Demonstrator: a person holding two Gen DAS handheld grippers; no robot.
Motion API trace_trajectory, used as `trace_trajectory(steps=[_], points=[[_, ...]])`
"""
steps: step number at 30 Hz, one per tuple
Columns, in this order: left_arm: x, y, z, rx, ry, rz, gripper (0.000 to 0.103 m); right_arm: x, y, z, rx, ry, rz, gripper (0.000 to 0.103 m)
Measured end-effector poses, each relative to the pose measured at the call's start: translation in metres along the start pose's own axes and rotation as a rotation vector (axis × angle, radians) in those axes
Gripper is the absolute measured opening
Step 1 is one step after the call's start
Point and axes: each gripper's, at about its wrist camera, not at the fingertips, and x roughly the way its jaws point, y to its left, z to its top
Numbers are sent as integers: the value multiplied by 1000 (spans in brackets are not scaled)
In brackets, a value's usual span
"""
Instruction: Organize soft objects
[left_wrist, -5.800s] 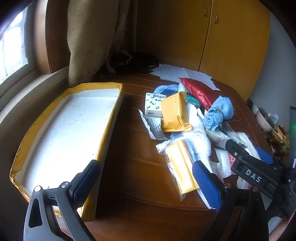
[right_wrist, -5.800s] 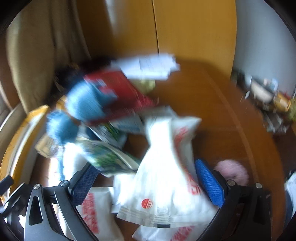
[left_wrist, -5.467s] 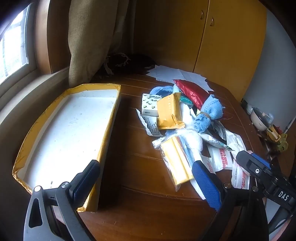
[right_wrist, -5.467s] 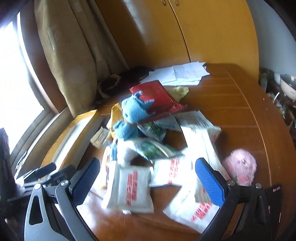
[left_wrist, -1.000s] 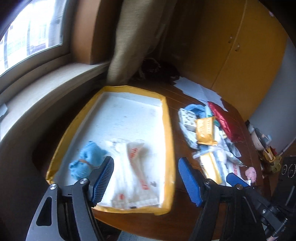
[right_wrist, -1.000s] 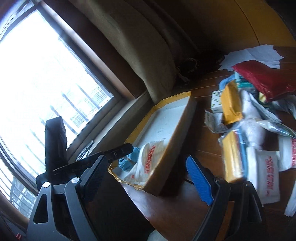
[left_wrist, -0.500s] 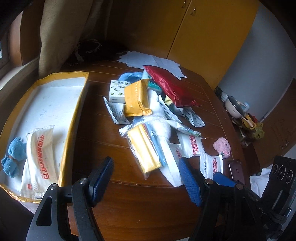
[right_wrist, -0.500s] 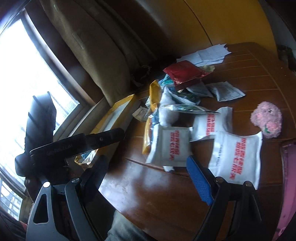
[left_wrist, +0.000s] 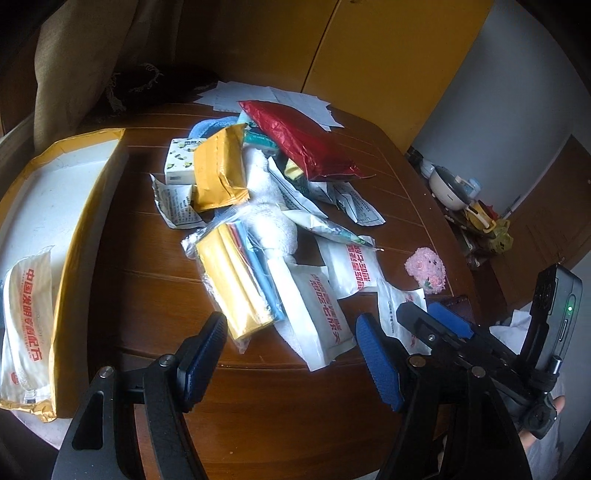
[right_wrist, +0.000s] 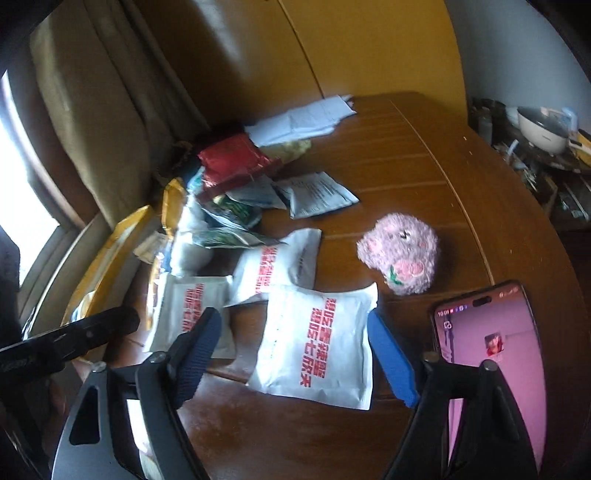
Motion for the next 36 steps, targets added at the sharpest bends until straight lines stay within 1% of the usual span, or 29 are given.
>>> trace_trajectory(steps=[2, 4, 6, 8, 9, 10, 12, 14, 17, 18, 19, 20, 23, 25, 26, 27, 28, 29, 30, 31, 33, 36], points=[[5, -3, 0, 11, 2, -4, 75, 7, 1, -2, -7, 5, -50, 77], [10, -7, 1, 25, 19, -6, 75, 13, 2, -4, -10, 19, -74, 76], [11, -10, 2, 37, 13, -15, 75, 14, 8, -6, -31, 4, -110, 74], [11, -13, 3, 45, -10, 4, 75, 14, 11, -8, -52, -3, -130, 67], [13, -15, 4, 50, -5, 9, 75, 15, 12, -7, -60, -2, -139, 58], [15, -15, 4, 56, 4, 9, 75, 15, 13, -7, -61, 0, -135, 51], [11, -17, 3, 61, -7, 19, 62, 16, 15, -6, -61, 5, -145, 50], [6, -16, 5, 63, -6, 3, 62, 18, 18, -5, -63, 12, -137, 49], [4, -17, 3, 78, 27, 8, 62, 19, 22, -6, -78, 11, -144, 48], [6, -17, 2, 78, 42, 11, 62, 19, 23, -7, -78, 12, -141, 47], [9, -17, 0, 75, 59, 9, 62, 19, 23, -7, -77, 14, -138, 41], [12, -17, -3, 69, 77, 12, 62, 18, 23, -7, -75, 17, -135, 38], [20, -17, -5, 42, 92, 6, 62, 17, 23, -8, -72, 23, -131, 33], [25, -16, -3, 12, 90, -1, 55, 15, 25, -9, -73, 22, -129, 27], [27, -15, -2, -2, 91, -10, 43, 14, 25, -9, -72, 23, -124, 26], [28, -14, -2, -15, 91, -17, 34, 13, 26, -10, -72, 21, -124, 24], [29, -13, -1, -28, 85, -22, 31, 12, 26, -10, -71, 20, -126, 23], [30, -12, -1, -39, 79, -17, 25, 11, 26, -11, -69, 19, -125, 22], [31, -12, -1, -45, 79, -15, 20, 9, 26, -11, -66, 16, -123, 20], [30, -11, -2, -48, 76, -19, 19, 7, 26, -11, -62, 11, -118, 17], [25, -11, -5, -52, 63, -29, 12, 2, 26, -11, -49, 1, -95, 14], [12, -14, -9, -33, 26, -27, 9, -9, 28, -11, -47, -29, -75, 11]])
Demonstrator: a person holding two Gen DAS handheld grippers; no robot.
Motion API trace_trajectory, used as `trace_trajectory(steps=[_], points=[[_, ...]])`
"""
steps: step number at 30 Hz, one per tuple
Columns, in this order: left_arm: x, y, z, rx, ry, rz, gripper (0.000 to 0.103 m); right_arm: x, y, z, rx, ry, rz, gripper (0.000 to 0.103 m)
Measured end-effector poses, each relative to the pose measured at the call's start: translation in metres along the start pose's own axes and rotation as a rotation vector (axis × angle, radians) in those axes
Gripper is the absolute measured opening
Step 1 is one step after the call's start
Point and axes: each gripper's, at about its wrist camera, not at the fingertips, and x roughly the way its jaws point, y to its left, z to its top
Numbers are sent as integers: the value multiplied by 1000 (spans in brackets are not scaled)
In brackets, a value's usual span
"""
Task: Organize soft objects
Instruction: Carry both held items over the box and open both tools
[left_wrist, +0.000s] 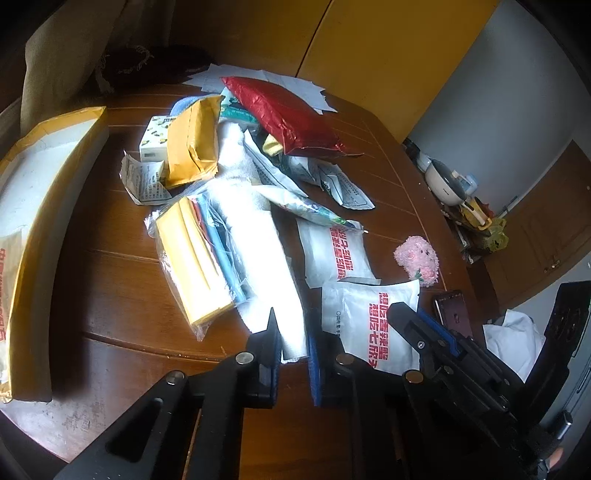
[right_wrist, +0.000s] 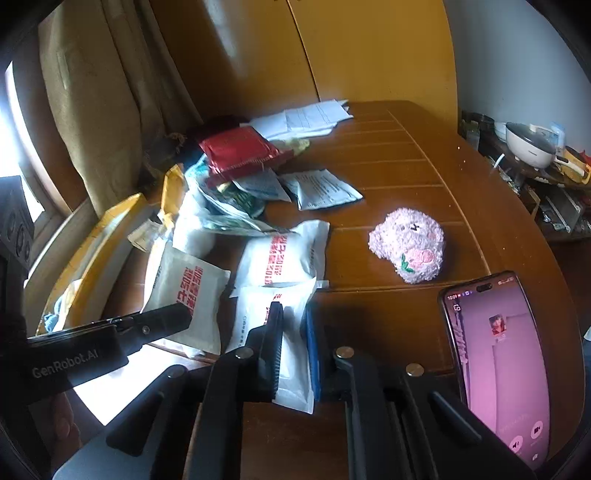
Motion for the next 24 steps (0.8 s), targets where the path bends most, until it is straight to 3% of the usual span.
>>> trace_trajectory(steps=[7, 14, 24], points=[[-30, 0, -3, 16, -63, 19, 9, -30, 8, 4, 15, -73, 31, 10], [-82, 19, -5, -7, -220, 91, 9, -58, 32, 8, -22, -149, 56, 10], [-124, 75, -11, -89, -334, 227, 9, -48, 92, 14, -100, -119, 177, 10]])
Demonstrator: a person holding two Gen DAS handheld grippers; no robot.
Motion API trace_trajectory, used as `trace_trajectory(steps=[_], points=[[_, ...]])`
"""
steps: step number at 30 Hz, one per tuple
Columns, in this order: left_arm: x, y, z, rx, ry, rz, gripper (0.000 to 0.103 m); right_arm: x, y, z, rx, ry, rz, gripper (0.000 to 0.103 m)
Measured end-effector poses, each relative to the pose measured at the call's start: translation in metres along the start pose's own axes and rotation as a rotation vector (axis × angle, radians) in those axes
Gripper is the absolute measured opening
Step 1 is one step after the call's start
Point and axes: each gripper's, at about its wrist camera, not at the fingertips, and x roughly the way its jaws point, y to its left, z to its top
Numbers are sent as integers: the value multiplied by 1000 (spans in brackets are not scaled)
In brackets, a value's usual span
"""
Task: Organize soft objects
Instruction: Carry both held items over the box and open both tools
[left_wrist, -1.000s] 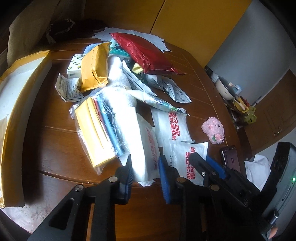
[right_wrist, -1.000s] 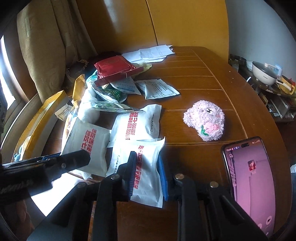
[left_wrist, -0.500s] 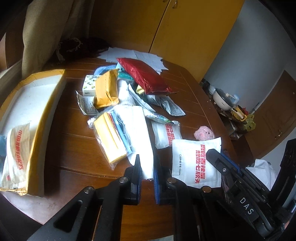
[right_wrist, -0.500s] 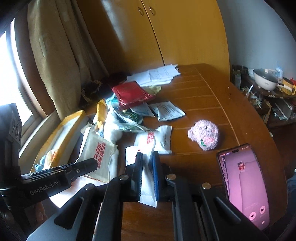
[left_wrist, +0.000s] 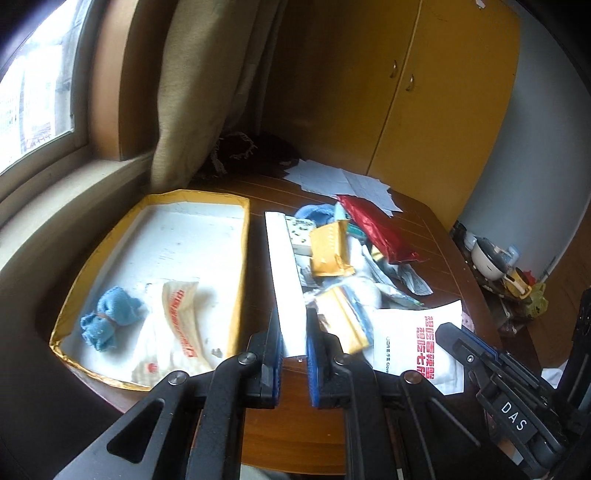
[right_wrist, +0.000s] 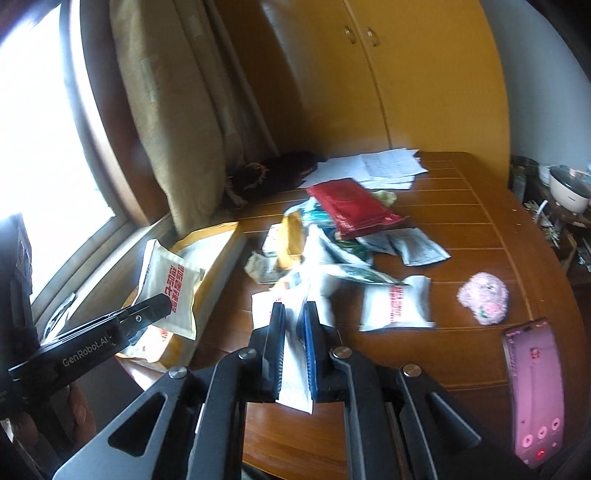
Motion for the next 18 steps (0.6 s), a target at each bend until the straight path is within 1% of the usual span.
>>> trace_trajectory(steps=[6, 11, 15, 18], points=[[1, 42, 7, -68, -13, 39, 9, 34, 33, 7, -37, 59, 71, 10], [-2, 93, 25, -162, -30, 46, 9, 69, 57, 19, -43, 111, 131, 10], [11, 130, 38, -232, -24, 61, 9, 102, 81, 32, -55, 147, 185, 10], [26, 149, 46, -263, -4, 72, 9, 128, 97, 43, -65, 159, 202, 10]])
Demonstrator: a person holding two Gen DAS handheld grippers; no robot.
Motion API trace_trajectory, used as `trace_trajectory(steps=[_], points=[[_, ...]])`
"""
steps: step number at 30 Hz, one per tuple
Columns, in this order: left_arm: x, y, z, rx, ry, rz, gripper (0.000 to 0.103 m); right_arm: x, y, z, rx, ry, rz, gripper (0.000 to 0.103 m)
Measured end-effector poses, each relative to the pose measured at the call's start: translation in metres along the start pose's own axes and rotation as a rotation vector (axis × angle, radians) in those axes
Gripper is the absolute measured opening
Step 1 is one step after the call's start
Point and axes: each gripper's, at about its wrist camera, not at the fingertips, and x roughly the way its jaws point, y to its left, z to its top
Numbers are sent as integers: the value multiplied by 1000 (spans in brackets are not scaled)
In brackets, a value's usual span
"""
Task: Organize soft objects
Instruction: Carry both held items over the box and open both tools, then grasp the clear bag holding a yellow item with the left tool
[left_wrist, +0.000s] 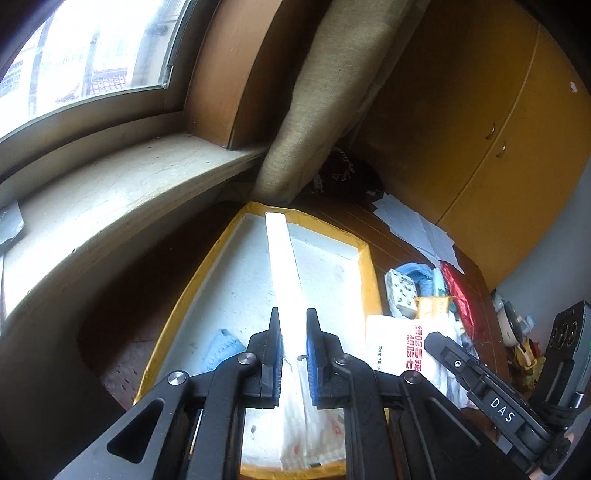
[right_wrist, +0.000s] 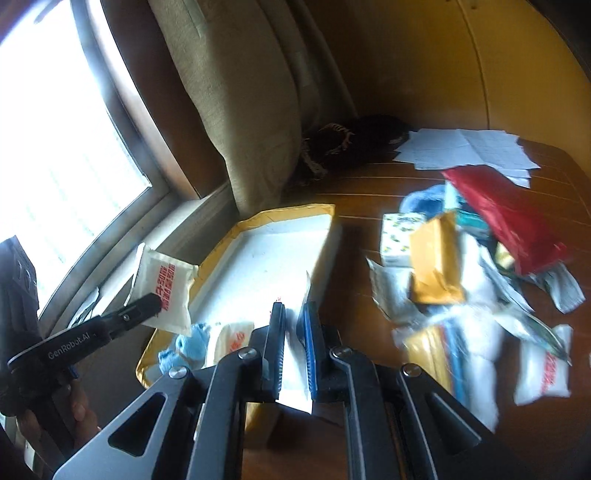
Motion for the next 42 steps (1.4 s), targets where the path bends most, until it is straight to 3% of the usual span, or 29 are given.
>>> trace_trajectory(steps=[6, 11, 20, 22, 24, 25, 26, 27, 30, 39, 42], points=[[35, 15, 16, -29, 38, 21, 9, 45, 10, 21, 22, 24, 19, 10], [56, 13, 24, 11, 43, 92, 9, 55, 23, 26, -44, -23, -91, 10], [82, 21, 20, 10, 111, 125, 10, 90, 25, 21, -45, 59, -100, 13], [82, 24, 19, 5, 109, 142, 16, 96, 24, 18, -45, 92, -76, 13], [81, 26, 18, -4, 112, 184, 35, 102, 25, 16, -37, 131, -59, 15], [78, 26, 17, -13, 95, 202, 43, 102, 25, 15, -37, 137, -48, 21], [72, 27, 15, -15, 74, 210, 58, 101, 26, 14, -39, 138, -37, 26], [67, 25, 14, -13, 59, 194, 62, 97, 26, 14, -34, 127, -30, 40], [52, 17, 10, 17, 18, 226, 67, 76, 25, 14, -26, 86, 12, 61], [-1, -36, -15, 58, -83, 105, 67, -10, -7, -9, -22, 10, 197, 73], [-7, -66, -28, 92, -73, 37, 77, -40, -33, -24, 1, -14, 200, 73]])
